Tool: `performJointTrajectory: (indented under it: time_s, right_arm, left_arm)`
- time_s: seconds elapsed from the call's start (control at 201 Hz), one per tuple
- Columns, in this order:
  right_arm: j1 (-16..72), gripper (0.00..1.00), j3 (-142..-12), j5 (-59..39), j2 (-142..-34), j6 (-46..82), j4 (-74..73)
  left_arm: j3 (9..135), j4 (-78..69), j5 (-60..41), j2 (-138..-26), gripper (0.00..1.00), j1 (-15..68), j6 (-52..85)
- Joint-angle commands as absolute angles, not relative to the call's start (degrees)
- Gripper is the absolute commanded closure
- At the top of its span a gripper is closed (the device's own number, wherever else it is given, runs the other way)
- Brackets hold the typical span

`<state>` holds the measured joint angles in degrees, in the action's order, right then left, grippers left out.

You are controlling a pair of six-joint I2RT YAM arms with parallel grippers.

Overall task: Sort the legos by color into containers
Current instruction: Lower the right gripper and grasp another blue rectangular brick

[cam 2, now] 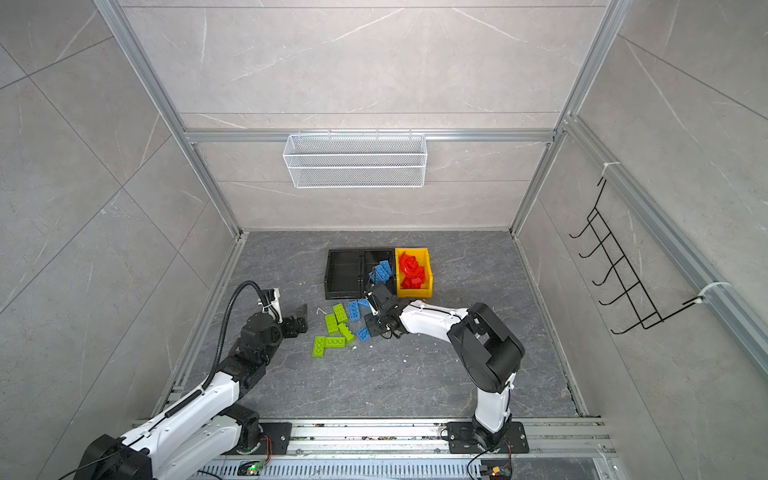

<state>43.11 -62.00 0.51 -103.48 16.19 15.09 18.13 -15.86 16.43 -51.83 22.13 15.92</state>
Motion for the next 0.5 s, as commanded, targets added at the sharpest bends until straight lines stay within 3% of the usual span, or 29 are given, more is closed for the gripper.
performJointTrajectory:
  time_s: [0.0,0.169,0.493]
  right_arm:
    - [43.5,0.48,-59.9,1.9,-98.1,17.2,19.1]
    - [44.5,0.43,-59.6,1.1,-94.9,16.9,19.4]
    - [49.6,0.35,-68.1,3.4,-102.0,14.6,25.4]
  left_arm:
    - [18.6,-18.1,16.5,-51.9,0.01,22.1,16.0]
    - [18.8,-18.2,16.4,-52.1,0.01,22.1,16.0]
    - [18.7,-18.3,16.5,-52.6,0.01,22.1,15.8]
